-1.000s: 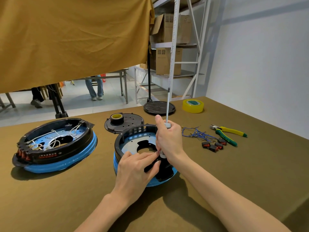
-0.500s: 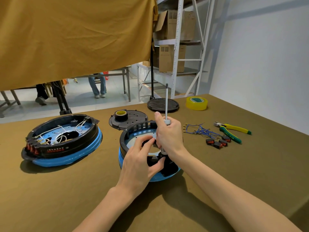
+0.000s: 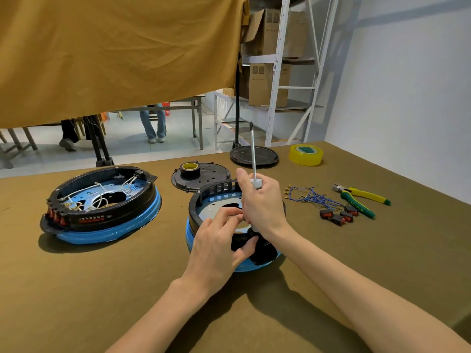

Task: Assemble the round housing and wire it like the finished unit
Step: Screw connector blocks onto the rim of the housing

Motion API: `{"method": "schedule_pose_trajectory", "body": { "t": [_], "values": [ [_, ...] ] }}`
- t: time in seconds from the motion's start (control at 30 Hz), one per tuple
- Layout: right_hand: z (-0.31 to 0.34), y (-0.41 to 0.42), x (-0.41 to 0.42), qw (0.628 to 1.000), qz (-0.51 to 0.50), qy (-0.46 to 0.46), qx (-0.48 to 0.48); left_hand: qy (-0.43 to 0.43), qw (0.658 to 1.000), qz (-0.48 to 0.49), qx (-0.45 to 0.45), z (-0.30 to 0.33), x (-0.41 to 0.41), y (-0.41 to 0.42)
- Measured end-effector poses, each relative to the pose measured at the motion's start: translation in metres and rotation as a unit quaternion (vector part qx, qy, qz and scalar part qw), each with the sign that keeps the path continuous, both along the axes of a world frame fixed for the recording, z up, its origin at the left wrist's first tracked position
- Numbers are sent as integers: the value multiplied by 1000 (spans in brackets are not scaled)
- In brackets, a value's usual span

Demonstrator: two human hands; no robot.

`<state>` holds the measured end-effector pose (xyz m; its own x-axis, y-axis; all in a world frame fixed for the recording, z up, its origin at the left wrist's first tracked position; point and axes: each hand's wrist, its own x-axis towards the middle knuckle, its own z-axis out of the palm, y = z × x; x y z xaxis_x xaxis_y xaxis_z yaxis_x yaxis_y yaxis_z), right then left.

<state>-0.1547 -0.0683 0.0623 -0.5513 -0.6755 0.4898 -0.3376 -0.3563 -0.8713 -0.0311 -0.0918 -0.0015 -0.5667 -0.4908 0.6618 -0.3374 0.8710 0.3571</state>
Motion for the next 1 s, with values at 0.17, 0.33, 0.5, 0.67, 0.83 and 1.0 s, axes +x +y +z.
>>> {"method": "schedule_pose_trajectory", "body": {
  "t": [0.17,0.33,0.5,0.67,0.83,1.0],
  "values": [
    [-3,5,1,1000,-4,7,-23,-26,999,0,-32,-2,1,-4],
    [-5,11,4,999,-11,25,-30,-46,999,2,-29,0,2,-3],
    [-7,13,7,999,-7,38,-36,-44,999,0,-21,3,1,-2],
    [-5,7,8,998,-30,38,-35,-49,999,-3,-12,5,1,0],
    [-11,7,12,996,-30,68,-42,-55,998,0,-16,4,2,-2],
    [-7,12,2,997,-32,46,-44,-42,999,-14,-18,7,4,1]
  ]
}}
